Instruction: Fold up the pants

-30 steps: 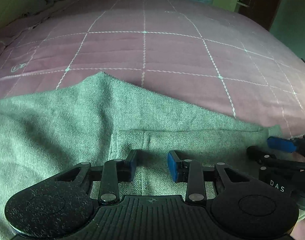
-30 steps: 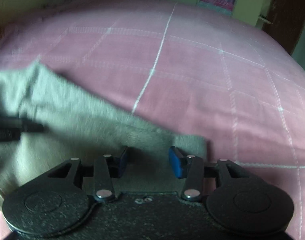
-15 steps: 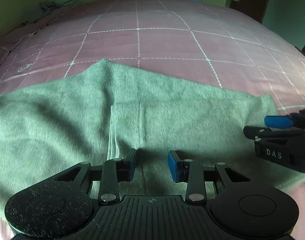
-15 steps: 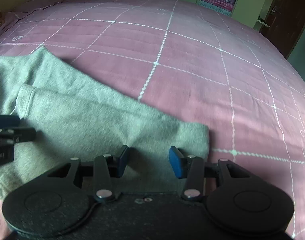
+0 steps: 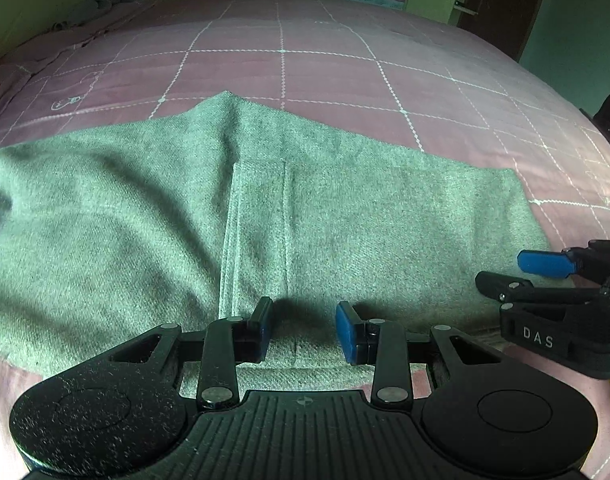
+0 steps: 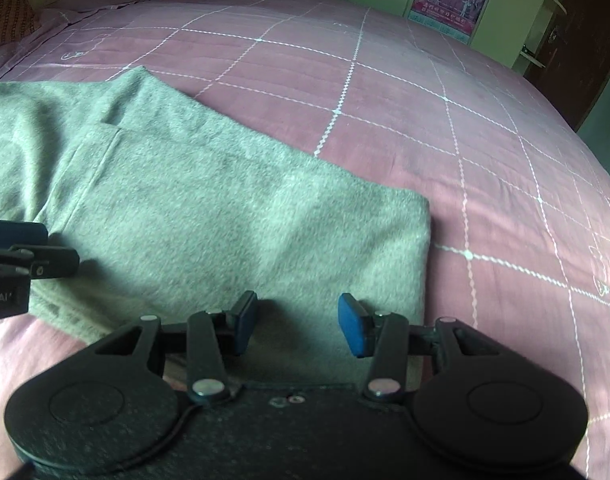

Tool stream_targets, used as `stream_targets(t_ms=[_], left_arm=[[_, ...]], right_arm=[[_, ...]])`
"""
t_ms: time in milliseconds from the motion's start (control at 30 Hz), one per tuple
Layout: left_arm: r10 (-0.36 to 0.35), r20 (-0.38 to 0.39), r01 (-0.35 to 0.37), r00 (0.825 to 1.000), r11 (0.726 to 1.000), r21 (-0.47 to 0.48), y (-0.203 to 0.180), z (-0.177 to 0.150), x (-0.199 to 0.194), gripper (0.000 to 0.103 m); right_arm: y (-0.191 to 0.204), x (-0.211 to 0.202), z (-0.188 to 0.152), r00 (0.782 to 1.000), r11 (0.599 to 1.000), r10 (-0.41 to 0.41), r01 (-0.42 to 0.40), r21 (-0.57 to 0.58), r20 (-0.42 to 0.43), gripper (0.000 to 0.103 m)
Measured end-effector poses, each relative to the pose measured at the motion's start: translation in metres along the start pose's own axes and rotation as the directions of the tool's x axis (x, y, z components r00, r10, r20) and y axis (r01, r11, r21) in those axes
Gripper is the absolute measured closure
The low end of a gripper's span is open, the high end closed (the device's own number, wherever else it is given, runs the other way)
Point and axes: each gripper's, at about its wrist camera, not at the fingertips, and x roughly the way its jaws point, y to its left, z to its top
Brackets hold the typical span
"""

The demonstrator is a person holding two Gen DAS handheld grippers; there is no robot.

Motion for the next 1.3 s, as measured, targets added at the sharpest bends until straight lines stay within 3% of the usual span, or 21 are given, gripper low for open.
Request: stream_targets(t_ms=[200, 400, 600, 800, 867, 933, 1033, 1300], left_arm=[[-0.045, 0.003, 0.045, 0.999, 0.997, -0.065, 0.015, 0.002, -0.014, 0.068], [-0.001, 0.023, 0.005, 1.000, 0.985, -0.175, 0.060, -0.008, -0.038, 0.068], [0.058, 0.044, -0.042, 0.997, 0.950, -0.309, 0.122, -0.028, -0.061, 0.068], [0.065, 0.030, -0.045, 0.997, 0.893, -0.449, 0.173, -0.043, -0.067, 0.067], [0.063, 0.030, -0.040, 0.998, 0.871, -0.491, 0.185, -0.047, -0.066, 0.052], [0.067, 0.047, -0.032, 0.997, 0.844, -0.536, 0.198, -0.052, -0.067, 0.038], [0.060, 0.073, -0.001, 0.996, 0.780, -0.625, 0.221, -0.058, -0.068, 0.036], [-0.042, 0.148, 0.148, 0.988, 0.531, -0.834, 0.280, -0.083, -0.037, 0.036]], right_arm=[[0.008, -0.009, -0.002, 1.000, 1.000, 0.005, -0.005, -0.004, -0.006, 0.059], [0.027, -0.028, 0.004, 0.994, 0.996, 0.087, -0.087, 0.002, 0.060, 0.051], [0.064, -0.032, 0.013, 0.977, 0.981, 0.188, -0.191, 0.019, 0.102, 0.057], [0.094, -0.027, 0.025, 0.962, 0.969, 0.243, -0.248, 0.023, 0.120, 0.056], [0.104, -0.016, 0.021, 0.965, 0.968, 0.249, -0.250, 0.007, 0.079, 0.056], [0.106, -0.007, 0.017, 0.967, 0.968, 0.250, -0.252, 0.024, 0.054, 0.056], [0.100, -0.005, 0.018, 0.962, 0.960, 0.270, -0.273, 0.062, 0.046, 0.055], [0.102, -0.004, 0.016, 0.961, 0.960, 0.271, -0.274, 0.054, 0.055, 0.054]])
